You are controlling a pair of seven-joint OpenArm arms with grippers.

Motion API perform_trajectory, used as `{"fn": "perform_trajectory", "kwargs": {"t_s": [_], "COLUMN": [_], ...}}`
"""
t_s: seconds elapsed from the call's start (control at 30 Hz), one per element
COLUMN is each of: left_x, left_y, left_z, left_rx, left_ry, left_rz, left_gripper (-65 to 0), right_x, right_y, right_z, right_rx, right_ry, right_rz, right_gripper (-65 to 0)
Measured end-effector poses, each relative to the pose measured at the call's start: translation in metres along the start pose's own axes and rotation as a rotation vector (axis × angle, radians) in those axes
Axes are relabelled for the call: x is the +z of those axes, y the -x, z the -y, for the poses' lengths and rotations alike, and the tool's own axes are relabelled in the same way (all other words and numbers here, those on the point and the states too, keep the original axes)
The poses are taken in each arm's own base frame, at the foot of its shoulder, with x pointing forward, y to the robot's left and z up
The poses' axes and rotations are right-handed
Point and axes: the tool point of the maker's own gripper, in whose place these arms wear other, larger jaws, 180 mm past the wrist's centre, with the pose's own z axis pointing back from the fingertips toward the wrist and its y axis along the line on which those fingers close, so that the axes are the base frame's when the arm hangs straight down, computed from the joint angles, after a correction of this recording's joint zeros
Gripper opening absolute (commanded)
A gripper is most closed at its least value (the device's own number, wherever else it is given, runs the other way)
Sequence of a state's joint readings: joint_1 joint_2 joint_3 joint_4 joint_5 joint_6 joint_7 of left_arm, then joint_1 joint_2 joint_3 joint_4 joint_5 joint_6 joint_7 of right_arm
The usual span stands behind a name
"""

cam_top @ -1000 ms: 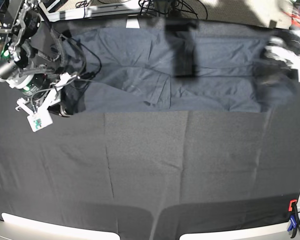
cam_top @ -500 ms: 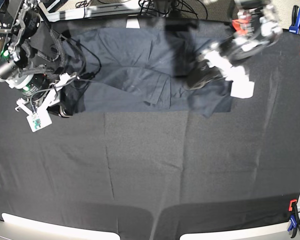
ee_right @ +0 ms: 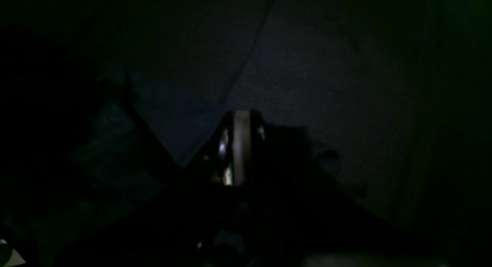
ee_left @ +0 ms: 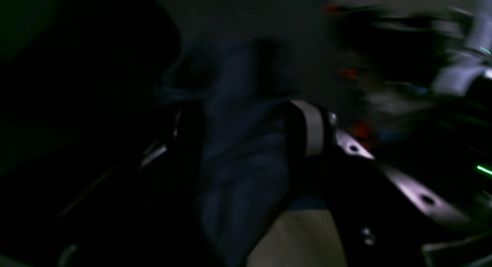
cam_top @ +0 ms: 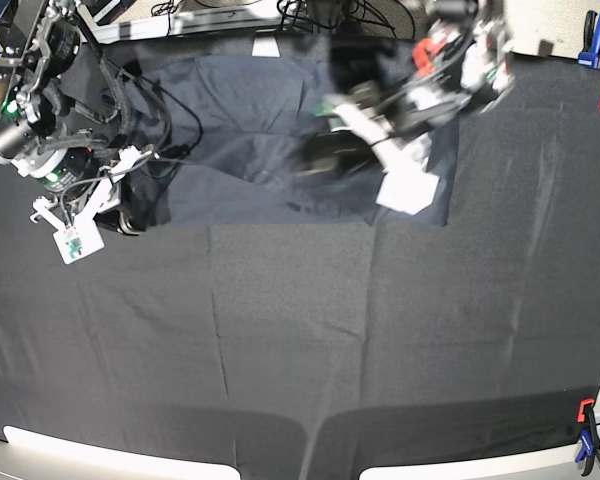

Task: Layout the t-shirt on the table in an organized manner, then fold the t-shirt properly
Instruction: 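Fold the left gripper's shirt end toward the right gripper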

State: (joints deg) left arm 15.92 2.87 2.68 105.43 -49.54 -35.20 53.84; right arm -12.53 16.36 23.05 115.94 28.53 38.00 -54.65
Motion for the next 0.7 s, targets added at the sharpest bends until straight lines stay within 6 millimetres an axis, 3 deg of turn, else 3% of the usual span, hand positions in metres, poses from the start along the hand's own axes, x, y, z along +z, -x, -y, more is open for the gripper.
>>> {"fn": "perform_trajectory", "kwargs": {"t_s": [0.03,0.1,0.23,0.37,0.5,0.57,0.7], "left_x": [-0.003,-0.007,-0.003,0.017,0.053,0.074,0.113], "left_y": [-0.009,-0.017,-0.017,-0.026,-0.041,-0.047,-0.054], "left_z": [0.012,0.015,-0.001,-0.027,-0.066,-0.082,-0.108], "left_rx": [-0.025,-0.049,-0.072,-0.063,-0.04,-0.048,-0.044], "left_ry": [0.059,0.077,0.016,-0.075,-0.218,-0.283,-0.406], "left_rz": [0.026,0.035,-0.001,0.034,0.105,0.139,0.185], "left_gripper": [-32.9,-33.0,-33.0,-33.0,-33.0,-33.0,-33.0], "right_x": [0.0,0.0,0.0,0.0,0.007,0.011,0.014], "right_y": [0.0,0.0,0.0,0.002,0.018,0.019,0.043], "right_z": [0.0,0.0,0.0,0.0,0.013,0.023,0.052], "right_rx": [0.0,0.0,0.0,0.002,0.048,0.073,-0.05], "right_ry": [0.0,0.0,0.0,0.001,0.026,0.042,0.068], "right_rz": [0.0,0.0,-0.001,-0.01,-0.12,-0.141,-0.189], "right_gripper": [-65.0,-65.0,-65.0,-65.0,-41.4,-32.7,-31.3]}}
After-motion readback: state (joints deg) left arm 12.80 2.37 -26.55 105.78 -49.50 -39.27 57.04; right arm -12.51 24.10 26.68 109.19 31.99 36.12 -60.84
